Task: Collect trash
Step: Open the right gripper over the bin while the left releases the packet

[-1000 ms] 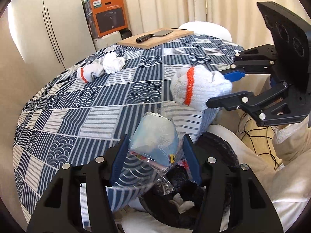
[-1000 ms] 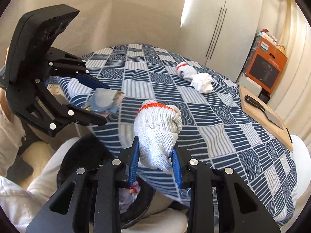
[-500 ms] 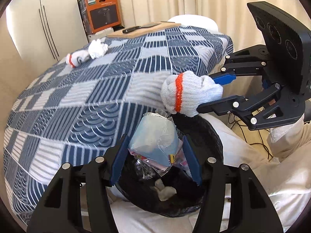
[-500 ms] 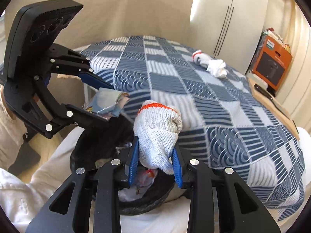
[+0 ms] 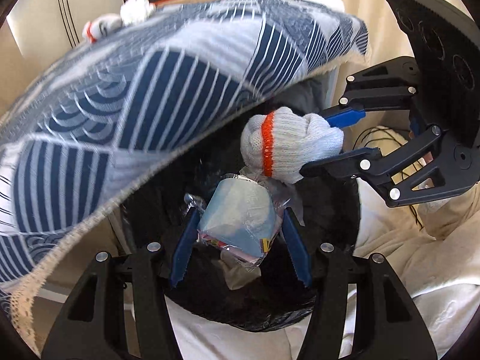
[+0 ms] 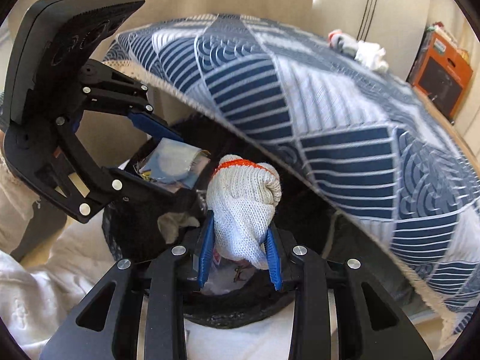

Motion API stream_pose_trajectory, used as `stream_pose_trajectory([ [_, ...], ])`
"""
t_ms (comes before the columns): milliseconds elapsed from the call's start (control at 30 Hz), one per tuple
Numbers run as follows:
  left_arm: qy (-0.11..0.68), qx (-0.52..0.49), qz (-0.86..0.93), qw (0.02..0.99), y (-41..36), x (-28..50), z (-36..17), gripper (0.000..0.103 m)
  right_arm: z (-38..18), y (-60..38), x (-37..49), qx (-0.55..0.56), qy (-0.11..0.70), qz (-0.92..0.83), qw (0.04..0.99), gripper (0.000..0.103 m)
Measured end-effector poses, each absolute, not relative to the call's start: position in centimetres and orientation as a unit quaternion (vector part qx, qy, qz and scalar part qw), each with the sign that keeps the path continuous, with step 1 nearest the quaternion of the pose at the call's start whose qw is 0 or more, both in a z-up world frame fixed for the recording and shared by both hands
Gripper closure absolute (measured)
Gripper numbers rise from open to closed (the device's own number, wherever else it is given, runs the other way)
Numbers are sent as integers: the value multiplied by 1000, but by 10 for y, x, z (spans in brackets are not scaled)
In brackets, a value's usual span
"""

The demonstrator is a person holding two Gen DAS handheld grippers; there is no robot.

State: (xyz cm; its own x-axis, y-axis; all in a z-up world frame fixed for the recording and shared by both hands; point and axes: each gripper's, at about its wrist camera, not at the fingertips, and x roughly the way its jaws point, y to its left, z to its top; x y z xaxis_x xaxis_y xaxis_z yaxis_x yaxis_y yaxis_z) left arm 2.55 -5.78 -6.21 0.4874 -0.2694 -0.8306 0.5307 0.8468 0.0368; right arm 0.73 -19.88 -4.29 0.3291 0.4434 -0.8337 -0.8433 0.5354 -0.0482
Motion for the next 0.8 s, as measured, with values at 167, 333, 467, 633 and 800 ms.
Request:
stream_pose_trajectory([
  [167, 479, 154, -226, 834, -61, 37, -87, 46, -72, -192, 20, -247, 435, 416, 760, 74],
  [333, 499, 161, -227, 821, -62, 45, -103, 46, -91, -187, 31, -251, 453, 417, 747, 74],
  [467, 512, 168, -225, 812, -64, 53, -116, 43, -102, -181, 37, -256, 459, 427, 736, 73],
  [633, 512, 172, -244, 806, -72, 55, -122, 24, -106, -174, 38, -266, 455, 439, 727, 58],
  [800, 496, 209, -239, 808, -78, 43, -121, 11, -88, -177, 35, -272, 425, 429, 749, 20],
])
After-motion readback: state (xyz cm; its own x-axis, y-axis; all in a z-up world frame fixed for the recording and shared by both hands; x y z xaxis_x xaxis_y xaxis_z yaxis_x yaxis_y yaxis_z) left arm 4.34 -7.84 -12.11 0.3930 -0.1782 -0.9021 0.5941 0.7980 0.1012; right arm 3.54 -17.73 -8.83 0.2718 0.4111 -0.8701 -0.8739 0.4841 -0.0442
